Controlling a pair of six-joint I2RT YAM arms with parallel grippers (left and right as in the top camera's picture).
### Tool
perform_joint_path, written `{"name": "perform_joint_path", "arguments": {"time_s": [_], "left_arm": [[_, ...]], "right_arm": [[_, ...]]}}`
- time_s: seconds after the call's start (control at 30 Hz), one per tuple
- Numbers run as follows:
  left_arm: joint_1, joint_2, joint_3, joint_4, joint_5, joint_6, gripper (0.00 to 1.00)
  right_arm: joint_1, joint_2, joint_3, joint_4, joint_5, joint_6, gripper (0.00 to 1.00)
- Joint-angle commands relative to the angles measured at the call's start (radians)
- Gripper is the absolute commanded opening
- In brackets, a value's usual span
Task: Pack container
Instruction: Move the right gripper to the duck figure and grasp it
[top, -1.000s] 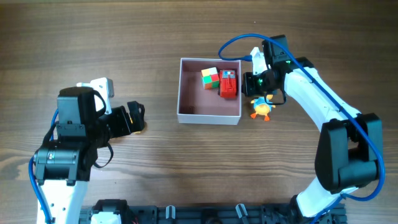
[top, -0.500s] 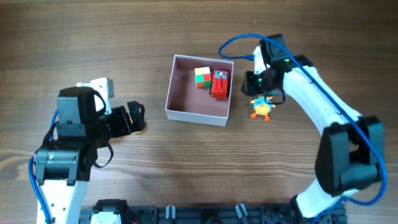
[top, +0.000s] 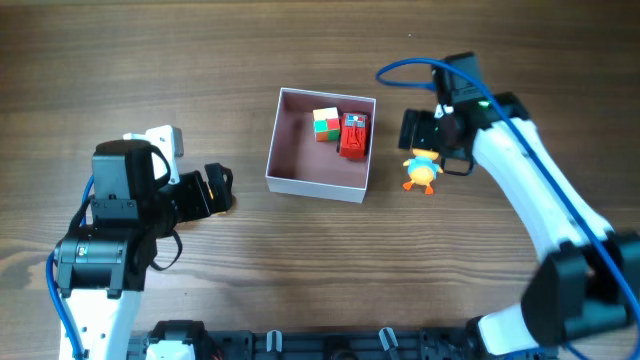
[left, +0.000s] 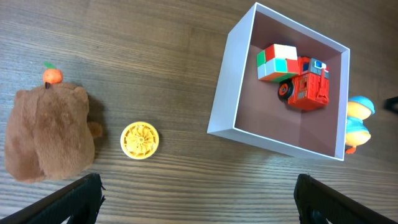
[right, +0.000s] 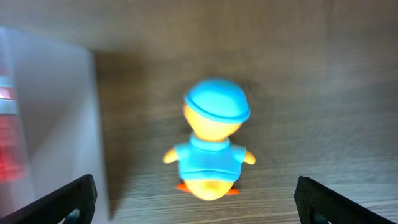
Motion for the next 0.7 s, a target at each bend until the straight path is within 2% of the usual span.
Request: {"name": "perform_joint_path", "arguments": {"time_s": [0.0, 0.17, 0.47, 0.57, 0.6, 0.67], "left_arm": [[-0.003, 0.004, 0.014, -0.005, -0.003, -0.002, 1.0], [-0.003, 0.004, 0.014, -0.005, -0.003, -0.002, 1.0], [-0.003, 0.004, 0.014, -0.005, -0.003, -0.002, 1.0], [-0.003, 0.004, 0.014, -0.005, -0.003, -0.002, 1.0], [-0.003, 0.004, 0.014, -0.005, -0.003, -0.002, 1.0], [-0.003, 0.004, 0.014, -0.006, -0.003, -0.002, 1.0]], "right_arm": [[0.0, 0.109, -0.013, 0.023, 0.017, 0.022, 1.0], [0.0, 0.209, -0.013, 0.076, -0.058, 0.021, 1.0], [0.0, 0.303, -0.014, 0.079, -0.073, 0.025, 0.98], [0.0, 0.303, -0.014, 0.079, -0.073, 0.025, 0.78], [0.0, 0.303, -0.014, 0.078, -0.073, 0.025, 0.64], [0.0, 0.303, -0.014, 0.078, -0.073, 0.025, 0.47]]}}
